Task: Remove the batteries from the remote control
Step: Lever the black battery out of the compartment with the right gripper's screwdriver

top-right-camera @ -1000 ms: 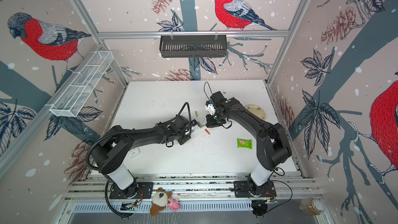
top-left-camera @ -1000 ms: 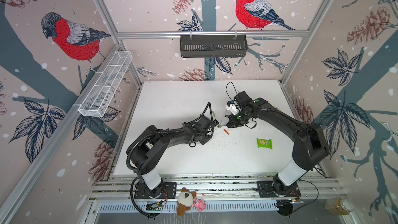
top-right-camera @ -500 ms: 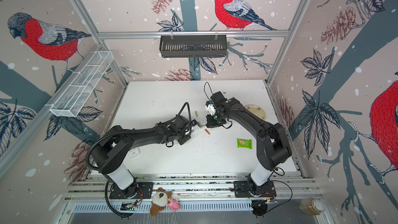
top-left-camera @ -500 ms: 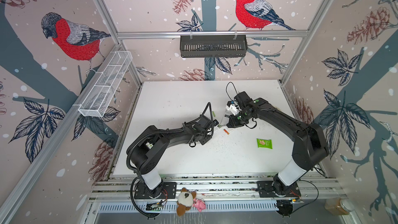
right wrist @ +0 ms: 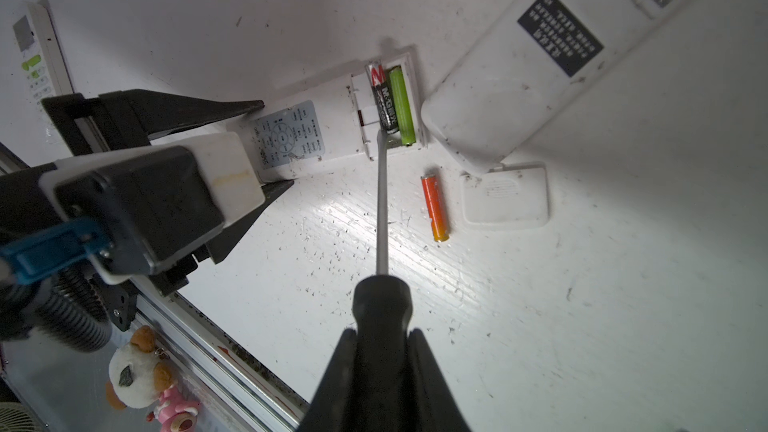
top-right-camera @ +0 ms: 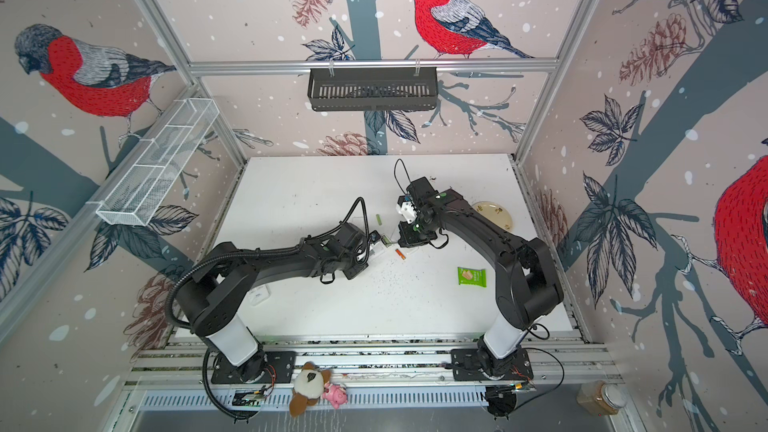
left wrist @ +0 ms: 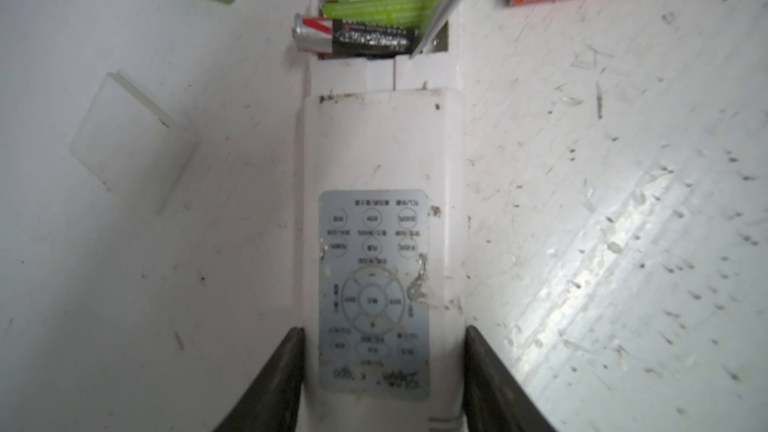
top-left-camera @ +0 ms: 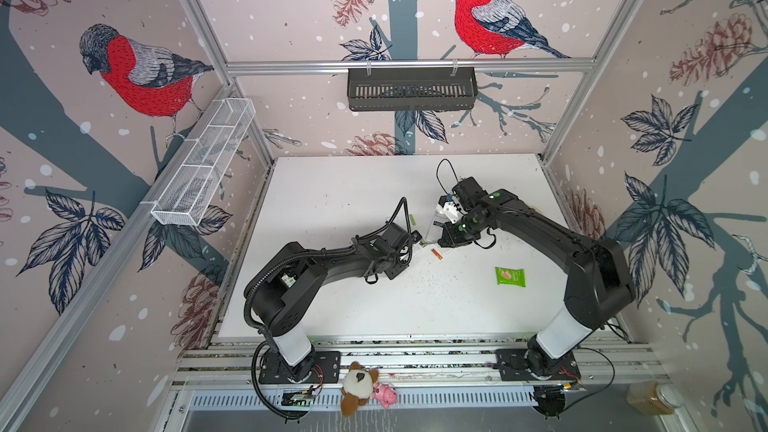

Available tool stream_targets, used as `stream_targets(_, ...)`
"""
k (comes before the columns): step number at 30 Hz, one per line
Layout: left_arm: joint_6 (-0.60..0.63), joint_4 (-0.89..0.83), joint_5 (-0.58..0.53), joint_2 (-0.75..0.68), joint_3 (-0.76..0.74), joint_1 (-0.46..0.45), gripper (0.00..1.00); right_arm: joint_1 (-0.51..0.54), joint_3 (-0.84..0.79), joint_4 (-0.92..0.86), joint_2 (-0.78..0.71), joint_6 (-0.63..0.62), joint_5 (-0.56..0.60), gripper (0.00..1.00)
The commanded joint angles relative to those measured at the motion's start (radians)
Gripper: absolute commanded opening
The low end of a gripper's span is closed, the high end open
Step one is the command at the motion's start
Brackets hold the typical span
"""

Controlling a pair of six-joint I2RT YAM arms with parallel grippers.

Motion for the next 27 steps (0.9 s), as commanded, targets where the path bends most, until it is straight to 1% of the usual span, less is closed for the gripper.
stream_targets(1, 0.021, -0.165, -0.011, 0.02, -0.012, -0.003, 0.02, -0.001, 0.004, -0.08, 0.015, 0.008, 0.045, 0.01)
stream_targets(11, 0.038, -0.16, 0.014, 0.014, -0.01, -0.017, 0.02, 0.009, 0.025, -0.004, 0.077, 0.023, 0.034, 0.01)
stream_targets(16, 0.052, -0.151, 0.037, 0.013, 0.003, -0.023, 0.01, 0.016, 0.016, 0.089, 0.076, 0.045, 0.026, 0.01)
stream_targets(20, 0.052, -0.16, 0.027, 0.023, 0.014, -0.023, 0.01, 0.016, -0.001, 0.14, 0.055, 0.059, 0.018, 0.01)
stream_targets(27, 0.037, -0.156, 0.006, 0.02, -0.005, -0.02, 0.01, -0.006, 0.004, 0.086, -0.02, 0.06, 0.009, 0.01)
